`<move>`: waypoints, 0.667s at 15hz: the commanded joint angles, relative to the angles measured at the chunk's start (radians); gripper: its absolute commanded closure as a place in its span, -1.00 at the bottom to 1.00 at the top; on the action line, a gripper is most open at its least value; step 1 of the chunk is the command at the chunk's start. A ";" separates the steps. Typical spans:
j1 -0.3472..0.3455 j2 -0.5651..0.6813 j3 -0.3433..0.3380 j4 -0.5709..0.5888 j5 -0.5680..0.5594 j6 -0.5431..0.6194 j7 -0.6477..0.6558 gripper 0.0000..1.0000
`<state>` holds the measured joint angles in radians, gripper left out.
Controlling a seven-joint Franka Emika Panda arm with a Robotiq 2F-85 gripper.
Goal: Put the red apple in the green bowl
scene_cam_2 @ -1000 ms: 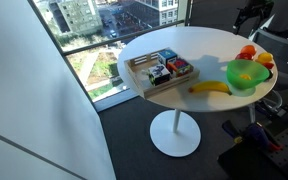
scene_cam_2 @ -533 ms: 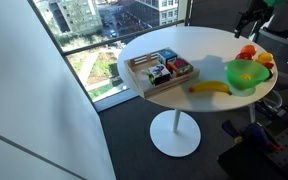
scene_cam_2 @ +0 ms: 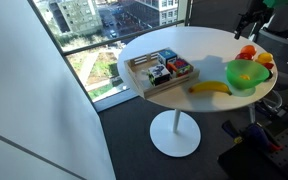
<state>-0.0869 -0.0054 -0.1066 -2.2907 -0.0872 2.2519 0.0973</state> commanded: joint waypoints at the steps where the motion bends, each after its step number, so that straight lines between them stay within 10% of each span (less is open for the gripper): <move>1: -0.007 0.016 0.001 0.002 0.003 -0.010 -0.001 -1.00; 10: -0.017 0.092 -0.019 -0.006 -0.004 0.028 0.040 -1.00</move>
<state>-0.0926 0.0674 -0.1191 -2.2964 -0.0872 2.2578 0.1116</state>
